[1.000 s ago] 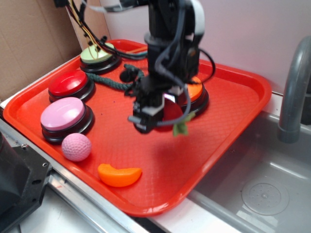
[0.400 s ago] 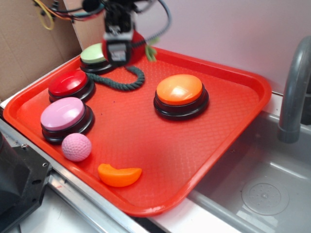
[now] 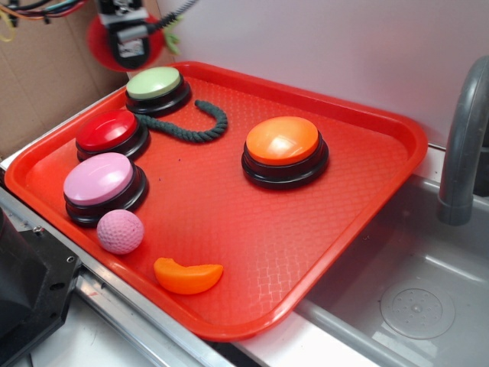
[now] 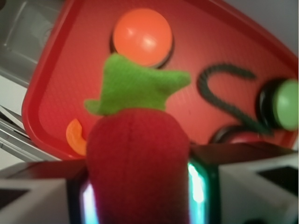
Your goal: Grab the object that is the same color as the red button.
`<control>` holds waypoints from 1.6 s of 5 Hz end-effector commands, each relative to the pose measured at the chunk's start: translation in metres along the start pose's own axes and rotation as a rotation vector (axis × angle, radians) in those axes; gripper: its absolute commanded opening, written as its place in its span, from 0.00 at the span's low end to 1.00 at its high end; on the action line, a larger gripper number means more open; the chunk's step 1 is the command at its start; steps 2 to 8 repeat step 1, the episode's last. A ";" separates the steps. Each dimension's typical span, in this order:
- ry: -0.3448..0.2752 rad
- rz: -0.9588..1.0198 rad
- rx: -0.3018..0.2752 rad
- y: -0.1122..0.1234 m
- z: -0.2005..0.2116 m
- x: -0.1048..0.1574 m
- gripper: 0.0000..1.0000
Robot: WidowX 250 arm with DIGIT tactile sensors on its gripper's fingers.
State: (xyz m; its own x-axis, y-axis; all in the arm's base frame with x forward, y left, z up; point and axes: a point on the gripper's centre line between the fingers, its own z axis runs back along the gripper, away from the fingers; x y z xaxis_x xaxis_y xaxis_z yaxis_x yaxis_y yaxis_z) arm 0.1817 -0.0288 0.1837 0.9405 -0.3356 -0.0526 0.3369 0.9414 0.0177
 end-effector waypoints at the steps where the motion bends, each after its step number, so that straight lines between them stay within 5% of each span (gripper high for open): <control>1: -0.134 0.190 0.033 -0.007 -0.006 -0.022 0.00; 8: -0.134 0.190 0.033 -0.007 -0.006 -0.022 0.00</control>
